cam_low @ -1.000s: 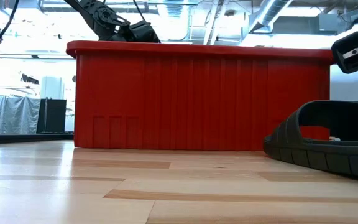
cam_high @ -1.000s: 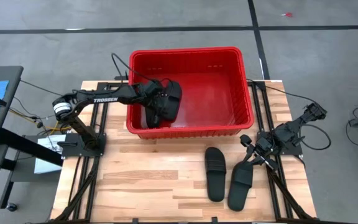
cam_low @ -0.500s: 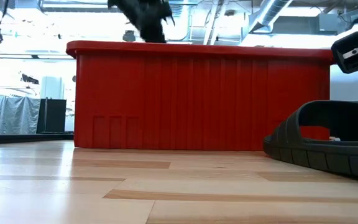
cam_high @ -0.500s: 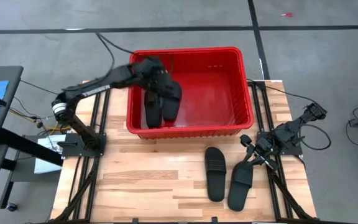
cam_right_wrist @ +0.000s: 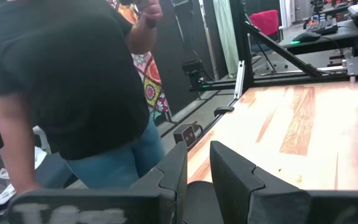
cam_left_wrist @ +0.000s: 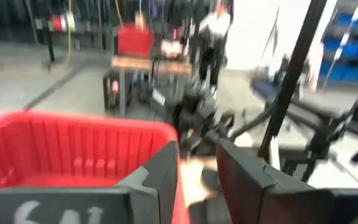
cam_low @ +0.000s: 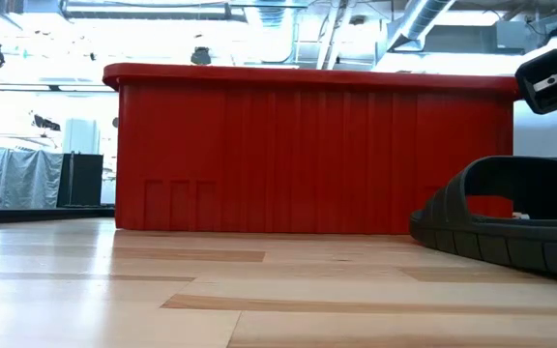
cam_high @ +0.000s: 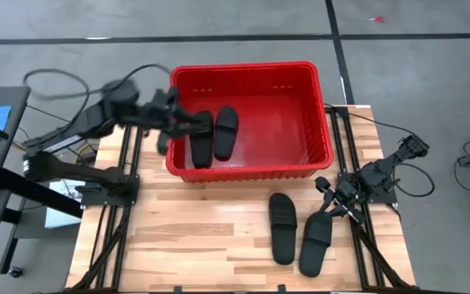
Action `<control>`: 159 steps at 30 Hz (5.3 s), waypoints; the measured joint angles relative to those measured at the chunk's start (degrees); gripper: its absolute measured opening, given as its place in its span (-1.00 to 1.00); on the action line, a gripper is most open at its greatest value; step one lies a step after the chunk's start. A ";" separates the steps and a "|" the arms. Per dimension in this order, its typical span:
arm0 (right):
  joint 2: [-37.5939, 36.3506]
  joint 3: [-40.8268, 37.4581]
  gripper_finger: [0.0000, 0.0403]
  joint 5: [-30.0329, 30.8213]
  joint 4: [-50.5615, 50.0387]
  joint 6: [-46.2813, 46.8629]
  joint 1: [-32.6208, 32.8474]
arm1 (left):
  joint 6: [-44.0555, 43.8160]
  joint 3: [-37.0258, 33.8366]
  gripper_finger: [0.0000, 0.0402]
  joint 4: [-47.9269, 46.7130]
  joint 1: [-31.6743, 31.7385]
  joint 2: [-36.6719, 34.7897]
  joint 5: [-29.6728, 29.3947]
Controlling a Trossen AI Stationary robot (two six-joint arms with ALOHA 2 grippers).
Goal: Pick and place slides into bin
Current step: Put the black slide into the red container
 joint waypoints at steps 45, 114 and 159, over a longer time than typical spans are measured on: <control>0.00 -0.01 -0.69 0.00 0.02 -6.03 -0.02 | -16.57 -65.39 -0.54 61.32 -34.27 -23.74 -27.38; 53.32 39.04 -0.69 14.97 -22.33 31.95 18.04 | -17.21 -67.66 -0.53 76.13 -50.16 -23.72 -32.62; 84.17 40.91 -0.34 -2.42 0.87 38.16 10.24 | -18.82 -67.64 -0.53 75.10 -50.18 -23.72 -29.53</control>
